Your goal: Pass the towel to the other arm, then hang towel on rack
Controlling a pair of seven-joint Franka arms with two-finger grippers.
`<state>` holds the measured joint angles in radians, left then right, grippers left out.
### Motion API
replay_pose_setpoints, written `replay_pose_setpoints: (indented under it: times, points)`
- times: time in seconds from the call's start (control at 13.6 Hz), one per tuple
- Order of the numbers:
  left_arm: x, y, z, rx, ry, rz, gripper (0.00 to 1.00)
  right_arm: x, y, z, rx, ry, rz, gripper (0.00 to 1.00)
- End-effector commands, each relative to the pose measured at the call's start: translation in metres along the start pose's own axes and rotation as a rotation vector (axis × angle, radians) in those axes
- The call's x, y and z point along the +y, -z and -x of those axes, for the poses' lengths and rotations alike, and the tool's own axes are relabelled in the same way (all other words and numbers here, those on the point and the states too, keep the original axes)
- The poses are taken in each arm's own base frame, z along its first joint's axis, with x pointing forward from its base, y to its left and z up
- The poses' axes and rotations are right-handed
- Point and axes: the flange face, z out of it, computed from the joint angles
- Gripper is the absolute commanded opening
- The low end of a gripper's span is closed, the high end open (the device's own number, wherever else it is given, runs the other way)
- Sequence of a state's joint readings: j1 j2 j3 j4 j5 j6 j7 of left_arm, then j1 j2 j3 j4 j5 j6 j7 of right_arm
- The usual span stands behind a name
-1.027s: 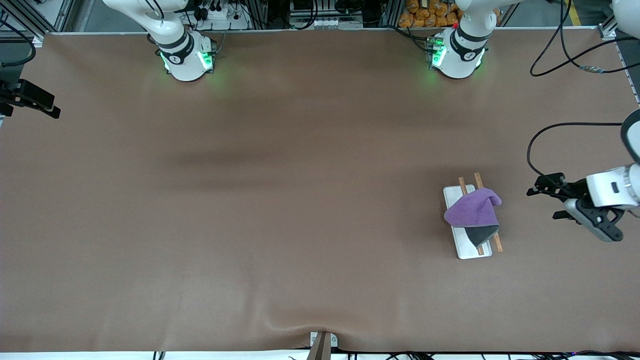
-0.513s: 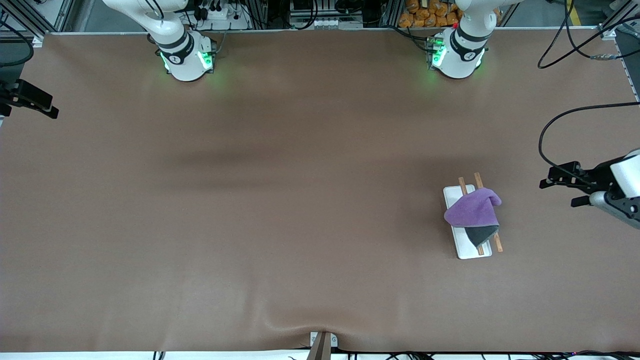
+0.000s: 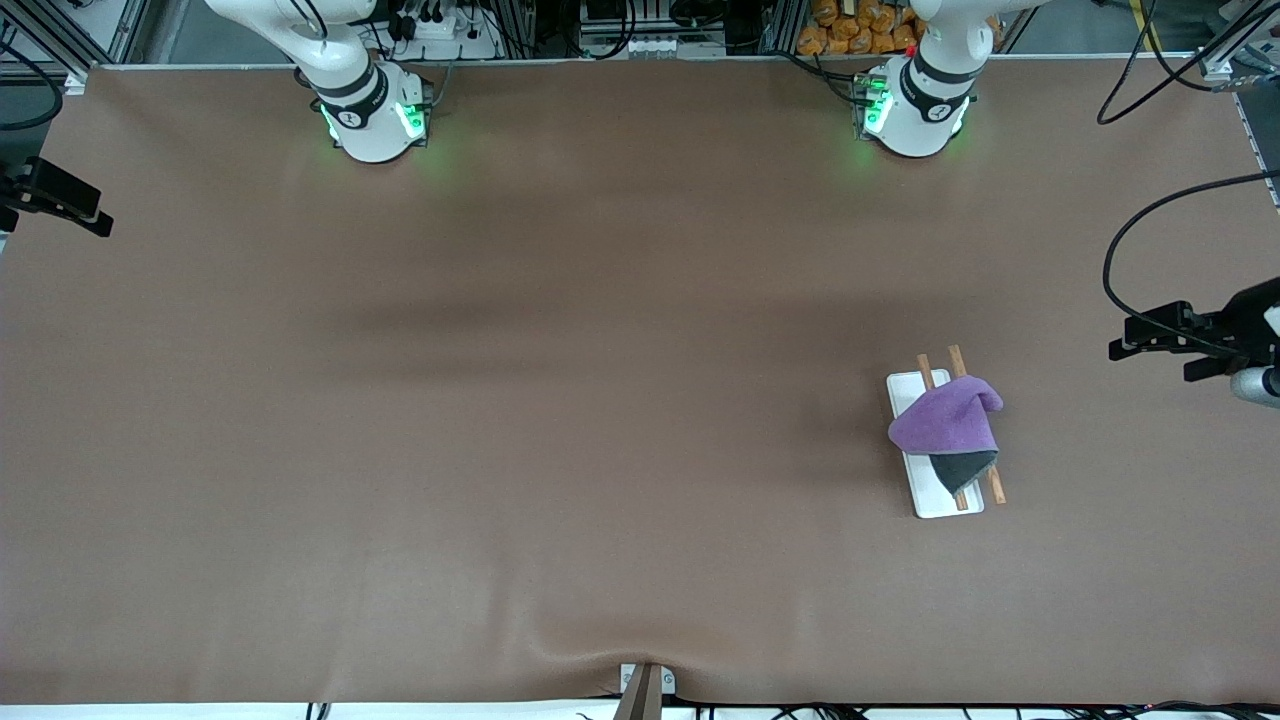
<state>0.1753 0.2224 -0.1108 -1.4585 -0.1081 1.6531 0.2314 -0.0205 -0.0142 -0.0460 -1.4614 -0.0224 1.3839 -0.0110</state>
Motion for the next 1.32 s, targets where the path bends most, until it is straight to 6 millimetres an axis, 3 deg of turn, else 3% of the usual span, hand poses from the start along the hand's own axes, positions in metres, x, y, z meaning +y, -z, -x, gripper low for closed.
replay_pose_setpoints:
  times: [0.0, 0.15, 0.29, 0.59, 0.81, 0.88, 1.03, 1.25]
  points:
    - [0.022, 0.021, 0.012, -0.004, 0.132, -0.044, 1.00, 0.003, 0.004, -0.001, 0.006, -0.015, 0.001, 1.00]
    - [0.045, 0.038, 0.018, 0.021, 0.216, -0.047, 1.00, 0.003, 0.004, -0.001, 0.006, -0.017, 0.001, 1.00]
    - [0.056, 0.044, 0.023, 0.016, 0.260, -0.055, 1.00, 0.002, 0.004, -0.001, 0.006, -0.015, 0.001, 1.00]
    - [0.049, 0.058, 0.030, 0.036, 0.251, -0.153, 1.00, 0.002, 0.004, -0.001, 0.006, -0.014, 0.001, 1.00]
    - [0.057, 0.076, 0.039, 0.042, 0.236, -0.149, 1.00, 0.001, 0.004, -0.001, 0.006, -0.014, 0.001, 1.00]
    - [0.071, 0.085, 0.045, 0.059, 0.216, -0.159, 1.00, 0.001, 0.004, -0.001, 0.006, -0.014, 0.001, 1.00]
    - [0.096, 0.085, 0.052, 0.055, 0.179, -0.166, 1.00, 0.001, 0.004, -0.001, 0.008, -0.014, 0.001, 1.00]
    - [0.104, 0.088, 0.071, 0.053, 0.172, -0.176, 1.00, 0.002, 0.004, -0.001, 0.005, -0.015, 0.001, 1.00]
